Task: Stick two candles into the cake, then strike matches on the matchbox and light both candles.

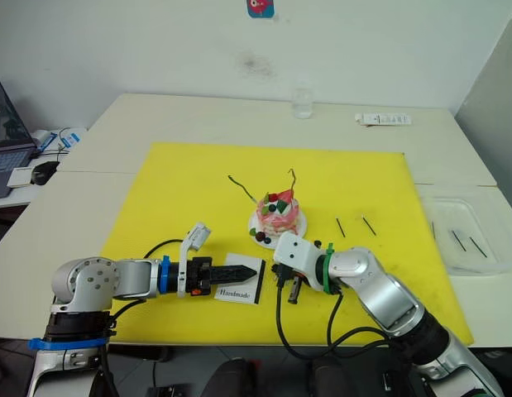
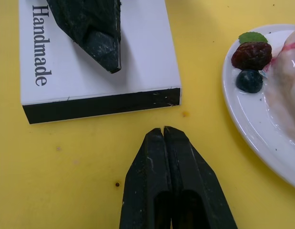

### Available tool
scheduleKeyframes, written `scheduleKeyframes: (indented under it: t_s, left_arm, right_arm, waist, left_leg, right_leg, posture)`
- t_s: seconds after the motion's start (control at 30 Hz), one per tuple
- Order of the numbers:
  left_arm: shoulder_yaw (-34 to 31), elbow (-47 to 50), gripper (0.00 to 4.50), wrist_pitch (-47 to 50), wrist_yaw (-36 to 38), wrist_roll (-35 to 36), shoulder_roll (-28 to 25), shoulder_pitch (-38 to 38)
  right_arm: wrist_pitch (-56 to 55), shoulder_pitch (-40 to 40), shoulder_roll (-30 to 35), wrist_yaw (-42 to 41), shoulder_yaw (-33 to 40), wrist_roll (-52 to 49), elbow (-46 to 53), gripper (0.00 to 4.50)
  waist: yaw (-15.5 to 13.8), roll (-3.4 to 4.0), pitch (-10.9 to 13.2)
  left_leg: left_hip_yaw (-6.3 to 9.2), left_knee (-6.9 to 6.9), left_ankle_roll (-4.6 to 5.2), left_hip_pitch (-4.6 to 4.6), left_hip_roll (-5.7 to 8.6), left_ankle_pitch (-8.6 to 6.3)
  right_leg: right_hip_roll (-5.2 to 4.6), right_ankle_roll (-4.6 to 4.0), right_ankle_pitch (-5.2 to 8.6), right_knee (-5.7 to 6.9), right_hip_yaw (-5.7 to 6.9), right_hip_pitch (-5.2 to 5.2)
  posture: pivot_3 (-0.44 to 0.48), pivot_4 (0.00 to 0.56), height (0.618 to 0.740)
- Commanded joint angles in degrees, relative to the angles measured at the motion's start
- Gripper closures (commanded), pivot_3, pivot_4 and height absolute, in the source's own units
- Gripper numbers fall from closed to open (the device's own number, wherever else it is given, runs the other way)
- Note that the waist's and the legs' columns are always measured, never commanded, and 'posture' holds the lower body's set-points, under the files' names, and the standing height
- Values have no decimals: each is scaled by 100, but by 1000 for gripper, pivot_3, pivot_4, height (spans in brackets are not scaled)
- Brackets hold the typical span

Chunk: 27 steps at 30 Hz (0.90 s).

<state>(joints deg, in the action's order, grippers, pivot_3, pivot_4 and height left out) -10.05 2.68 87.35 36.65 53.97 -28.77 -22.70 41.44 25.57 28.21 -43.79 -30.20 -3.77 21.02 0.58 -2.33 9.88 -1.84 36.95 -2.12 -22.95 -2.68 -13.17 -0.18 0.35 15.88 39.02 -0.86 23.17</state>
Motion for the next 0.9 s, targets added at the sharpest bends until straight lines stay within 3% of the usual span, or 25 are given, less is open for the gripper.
scheduleKeyframes:
  t_s: [0.03, 0.9]
  left_arm:
    - [-9, -63, 1976, 117, -157, -73, 82, 68]
    - [-10, 74, 1976, 138, -160, -97, 93, 199]
  right_arm:
    - [-115, 112, -149, -29, -140, 70, -78, 4500]
    - [-651, 81, -492, -302, -130, 171, -250, 4500]
  waist:
    - [10, 0, 0]
    - [86, 0, 0]
  left_leg:
    - [0, 0, 0, 0, 0, 0]
    - [1, -1, 0, 1, -1, 0]
  right_leg:
    - [0, 0, 0, 0, 0, 0]
    - [-11, 0, 0, 0, 0, -1]
  posture:
    - [0, 150, 740]
    - [0, 150, 740]
